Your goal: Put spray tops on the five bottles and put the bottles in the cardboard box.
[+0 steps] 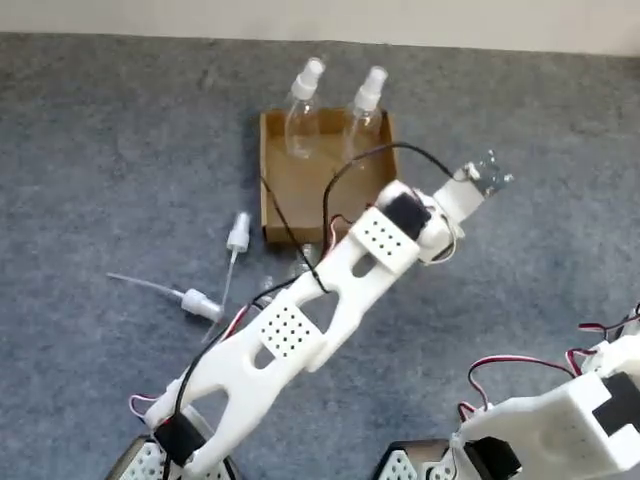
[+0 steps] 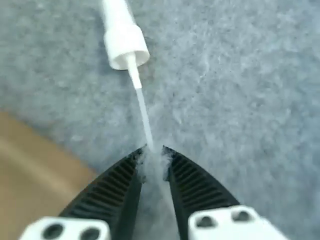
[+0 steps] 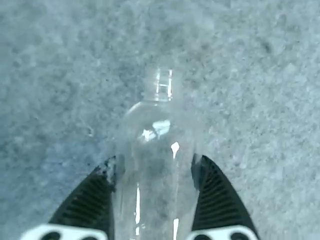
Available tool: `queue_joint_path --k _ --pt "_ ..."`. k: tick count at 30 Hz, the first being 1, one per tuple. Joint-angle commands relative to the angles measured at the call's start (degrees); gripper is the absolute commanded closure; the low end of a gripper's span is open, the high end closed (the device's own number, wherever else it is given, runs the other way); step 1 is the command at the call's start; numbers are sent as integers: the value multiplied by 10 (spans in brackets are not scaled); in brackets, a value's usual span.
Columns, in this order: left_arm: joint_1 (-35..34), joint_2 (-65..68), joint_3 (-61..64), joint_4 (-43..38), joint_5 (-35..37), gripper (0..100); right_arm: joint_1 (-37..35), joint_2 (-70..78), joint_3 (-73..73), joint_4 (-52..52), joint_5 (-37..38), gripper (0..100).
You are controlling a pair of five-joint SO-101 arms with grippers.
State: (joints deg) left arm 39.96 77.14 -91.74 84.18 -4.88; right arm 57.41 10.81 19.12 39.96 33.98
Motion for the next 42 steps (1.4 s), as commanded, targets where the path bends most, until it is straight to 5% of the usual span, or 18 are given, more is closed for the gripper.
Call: queue_joint_path --k 1,7,11,18,33,37,42 --pt "-6 -71 -34 115 -4 997 -8 -6 -57 38 7 995" --pt "-3 -109 -34 159 -4 997 -10 -6 -92 77 7 995" --pt "2 -109 -29 38 -4 983 -10 -6 -93 77 7 995" --pt "7 -54 -15 -157 -3 789 -9 -6 -93 77 7 995" --pt "4 68 9 -337 1 783 -6 -6 -91 77 7 995" --pt "-8 69 81 -433 59 787 -4 -6 -91 77 7 995" --pt "-22 68 113 -488 84 877 -4 -6 -91 77 7 995"
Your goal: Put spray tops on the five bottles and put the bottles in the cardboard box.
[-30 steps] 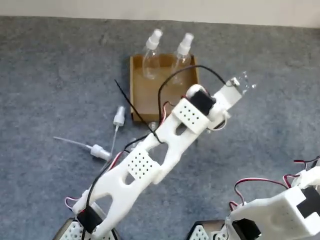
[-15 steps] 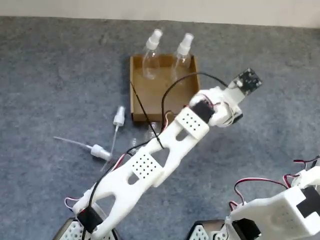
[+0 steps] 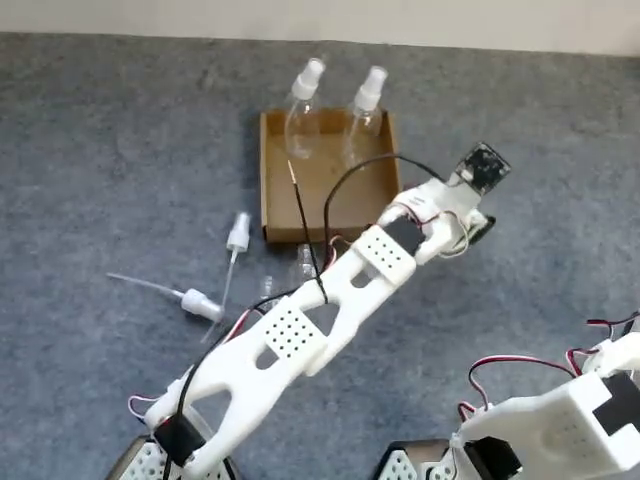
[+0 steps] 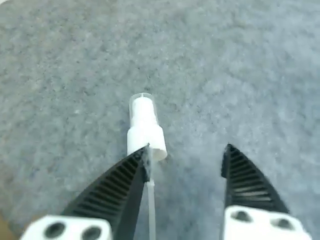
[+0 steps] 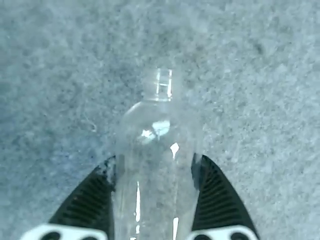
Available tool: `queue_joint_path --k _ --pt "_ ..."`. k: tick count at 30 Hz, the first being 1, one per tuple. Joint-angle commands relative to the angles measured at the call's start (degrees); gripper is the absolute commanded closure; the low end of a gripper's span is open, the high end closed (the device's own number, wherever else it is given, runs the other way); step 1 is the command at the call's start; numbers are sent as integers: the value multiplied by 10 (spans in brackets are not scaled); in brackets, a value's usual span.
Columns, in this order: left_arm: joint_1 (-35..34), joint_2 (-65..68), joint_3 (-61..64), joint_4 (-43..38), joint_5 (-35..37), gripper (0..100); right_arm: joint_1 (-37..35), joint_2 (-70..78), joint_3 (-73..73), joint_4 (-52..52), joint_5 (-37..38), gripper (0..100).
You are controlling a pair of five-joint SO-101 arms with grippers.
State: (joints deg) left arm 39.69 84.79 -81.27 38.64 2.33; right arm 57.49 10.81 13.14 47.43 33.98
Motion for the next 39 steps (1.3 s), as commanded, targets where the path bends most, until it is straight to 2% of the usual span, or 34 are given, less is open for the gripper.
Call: queue_joint_path --k 1,5,11,13,19,25,35,39 --pt "-20 -8 8 -33 0 900 -5 -6 -31 2 7 995" --pt "-19 -8 7 -32 -53 998 -5 -6 -31 2 7 995" --pt "-15 -9 6 -11 -60 994 -4 -6 -31 2 18 995" --pt "-7 -12 -12 33 -60 994 0 -6 -31 2 31 995" --pt "29 -28 -141 253 -60 994 10 -6 -34 2 35 995" --pt "33 -88 -140 395 -60 995 17 -6 -34 2 36 995" --pt "44 -137 -140 534 -60 995 16 -6 -32 3 36 995" --pt "44 -143 -141 537 -64 991 16 -6 -32 3 36 995"
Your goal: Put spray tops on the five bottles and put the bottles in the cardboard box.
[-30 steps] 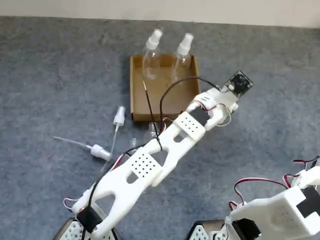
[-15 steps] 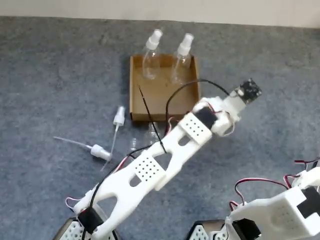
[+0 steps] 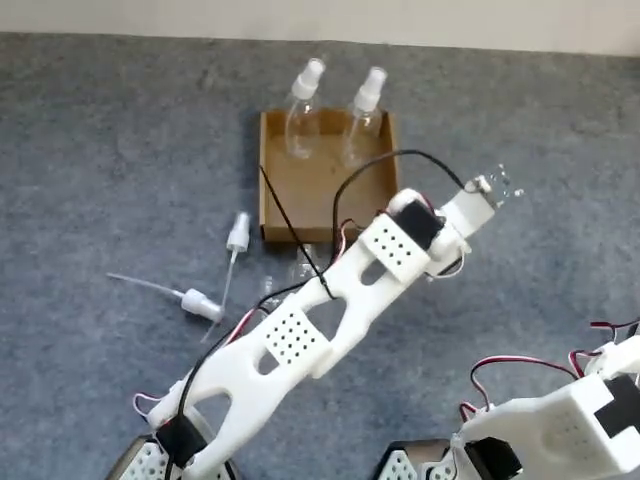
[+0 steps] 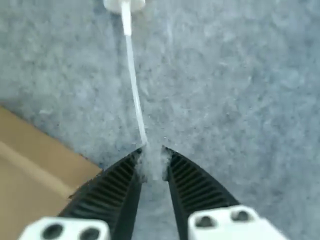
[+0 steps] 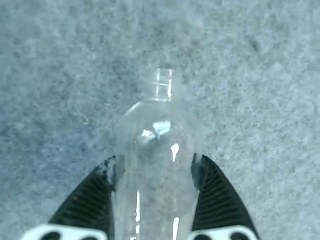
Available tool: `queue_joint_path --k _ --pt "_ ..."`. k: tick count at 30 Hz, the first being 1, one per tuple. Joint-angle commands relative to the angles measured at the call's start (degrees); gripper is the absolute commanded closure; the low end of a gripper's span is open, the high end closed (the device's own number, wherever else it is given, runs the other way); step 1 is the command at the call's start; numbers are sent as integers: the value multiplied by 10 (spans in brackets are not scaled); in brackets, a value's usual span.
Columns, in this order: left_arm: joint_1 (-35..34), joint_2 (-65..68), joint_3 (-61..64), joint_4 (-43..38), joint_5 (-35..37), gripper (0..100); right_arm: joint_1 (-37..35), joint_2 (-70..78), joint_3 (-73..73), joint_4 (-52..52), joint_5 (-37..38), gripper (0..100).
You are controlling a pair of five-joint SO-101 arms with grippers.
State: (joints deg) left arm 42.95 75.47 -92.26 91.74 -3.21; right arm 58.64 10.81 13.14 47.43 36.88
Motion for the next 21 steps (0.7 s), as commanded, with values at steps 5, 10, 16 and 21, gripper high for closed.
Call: queue_joint_path --k 5,10,16,21 --pt "-5 -51 -30 -103 -5 873 5 -6 -31 3 7 995" --pt "-13 -39 -11 -207 -7 816 4 -6 -32 3 7 995" --pt "-23 11 44 -282 -7 816 4 -6 -31 3 7 995" --pt "-29 42 48 -285 -7 858 2 -6 -32 3 7 995"
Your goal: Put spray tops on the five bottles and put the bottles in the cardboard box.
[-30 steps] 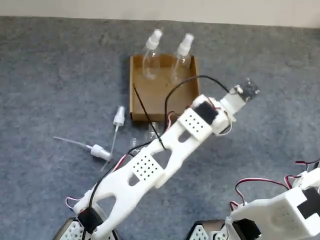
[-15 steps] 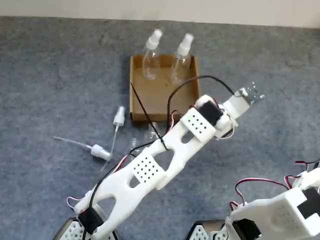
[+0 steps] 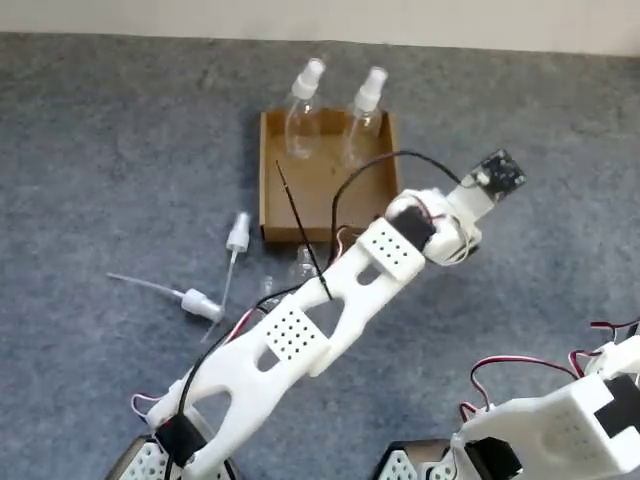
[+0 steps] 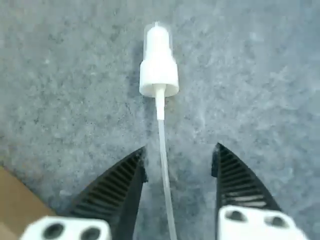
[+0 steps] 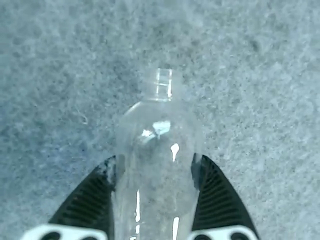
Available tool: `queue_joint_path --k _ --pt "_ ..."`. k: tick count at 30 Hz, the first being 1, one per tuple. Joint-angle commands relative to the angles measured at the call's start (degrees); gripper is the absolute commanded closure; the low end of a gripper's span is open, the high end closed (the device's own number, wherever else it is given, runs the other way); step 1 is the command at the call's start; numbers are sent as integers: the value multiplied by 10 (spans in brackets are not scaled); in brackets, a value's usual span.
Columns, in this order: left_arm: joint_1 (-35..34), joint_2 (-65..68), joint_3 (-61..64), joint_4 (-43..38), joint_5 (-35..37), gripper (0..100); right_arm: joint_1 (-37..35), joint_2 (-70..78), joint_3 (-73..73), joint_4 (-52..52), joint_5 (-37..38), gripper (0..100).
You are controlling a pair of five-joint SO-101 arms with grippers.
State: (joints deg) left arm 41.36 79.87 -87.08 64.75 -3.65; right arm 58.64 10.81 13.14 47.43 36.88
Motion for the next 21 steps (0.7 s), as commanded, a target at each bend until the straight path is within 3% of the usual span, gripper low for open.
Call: queue_joint_path --k 1,4,8,12,21 --pt "-14 1 -4 -14 -3 882 1 -6 -32 3 7 995" --pt "-10 4 -4 -14 -4 988 0 -6 -32 3 7 995" --pt "2 -1 -7 9 -4 998 1 -6 -33 3 7 995" --pt "23 -1 -82 119 0 997 4 -6 -34 3 7 995" --pt "58 -77 -82 314 1 997 2 -6 -33 3 7 995"
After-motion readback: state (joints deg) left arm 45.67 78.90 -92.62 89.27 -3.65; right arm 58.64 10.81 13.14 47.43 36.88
